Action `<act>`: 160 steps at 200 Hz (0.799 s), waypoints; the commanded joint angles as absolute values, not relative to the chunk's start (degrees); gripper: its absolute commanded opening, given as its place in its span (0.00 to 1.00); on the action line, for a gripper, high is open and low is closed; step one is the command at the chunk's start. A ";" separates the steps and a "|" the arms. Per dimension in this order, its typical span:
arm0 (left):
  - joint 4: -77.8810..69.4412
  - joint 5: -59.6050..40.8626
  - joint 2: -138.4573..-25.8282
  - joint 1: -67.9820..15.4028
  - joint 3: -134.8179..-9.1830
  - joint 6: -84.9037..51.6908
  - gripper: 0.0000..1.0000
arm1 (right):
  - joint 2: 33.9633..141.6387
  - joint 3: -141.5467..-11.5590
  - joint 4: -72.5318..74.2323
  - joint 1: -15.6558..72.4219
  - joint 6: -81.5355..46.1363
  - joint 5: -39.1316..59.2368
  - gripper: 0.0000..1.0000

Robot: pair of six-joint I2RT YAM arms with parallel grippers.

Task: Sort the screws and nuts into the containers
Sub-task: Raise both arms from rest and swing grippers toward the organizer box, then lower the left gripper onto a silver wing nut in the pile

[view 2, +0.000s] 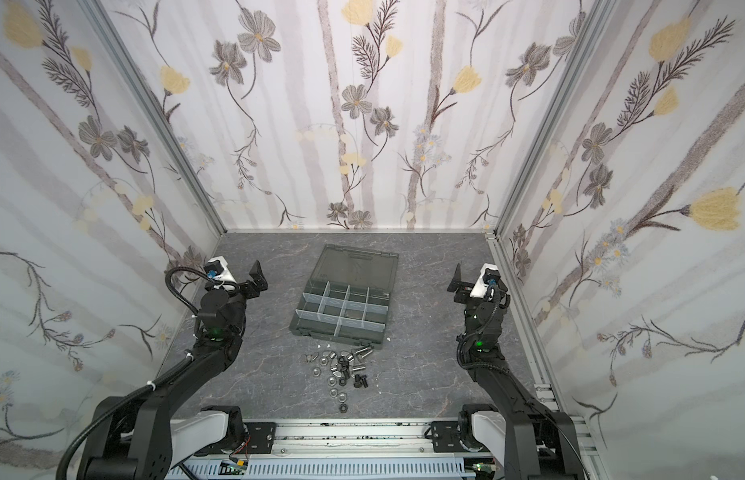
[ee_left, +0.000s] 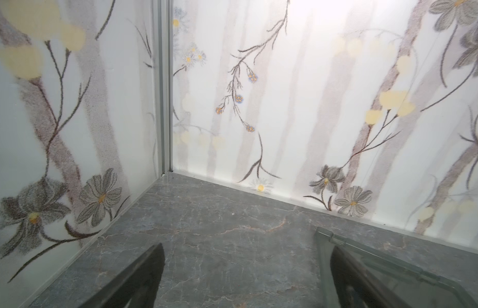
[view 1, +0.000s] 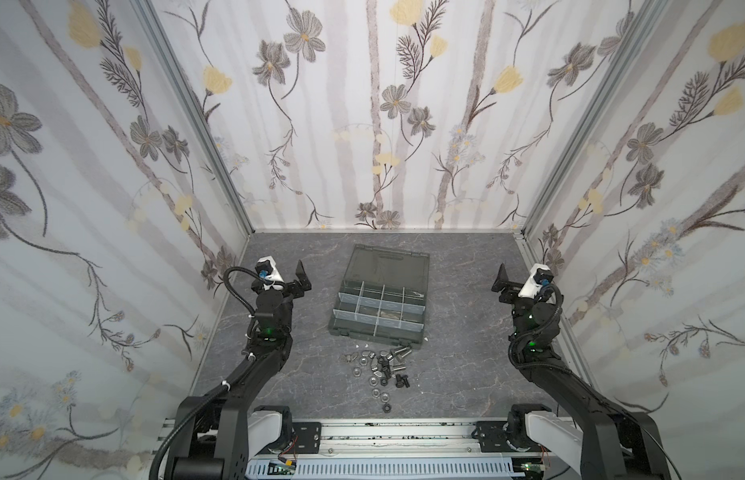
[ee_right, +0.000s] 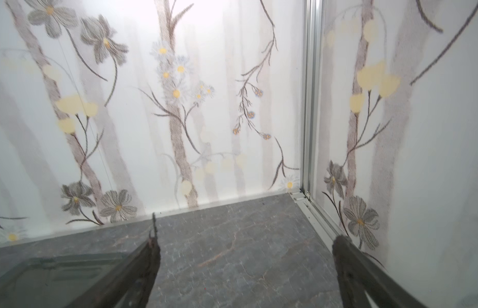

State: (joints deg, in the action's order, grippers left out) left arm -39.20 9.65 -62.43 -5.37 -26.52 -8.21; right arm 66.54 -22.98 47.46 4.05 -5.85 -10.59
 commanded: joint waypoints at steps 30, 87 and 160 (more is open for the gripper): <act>-2.10 2.46 -50.90 -14.73 -29.88 -21.11 0.94 | 50.24 -28.10 11.75 17.92 -12.19 -17.93 1.00; 11.91 8.02 -49.90 -33.43 -30.13 -33.05 0.78 | 51.79 -31.95 -2.13 28.39 -21.57 -13.94 1.00; 12.65 7.10 -57.27 -43.45 -28.35 -30.39 0.68 | 52.65 -32.27 -3.04 33.10 -23.09 -10.41 1.00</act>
State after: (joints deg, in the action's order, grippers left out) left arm 11.86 6.72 -55.05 -42.57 -28.14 -31.44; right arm 52.80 -31.83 -2.39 32.93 -22.04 -11.18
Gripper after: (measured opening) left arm 0.698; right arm 0.996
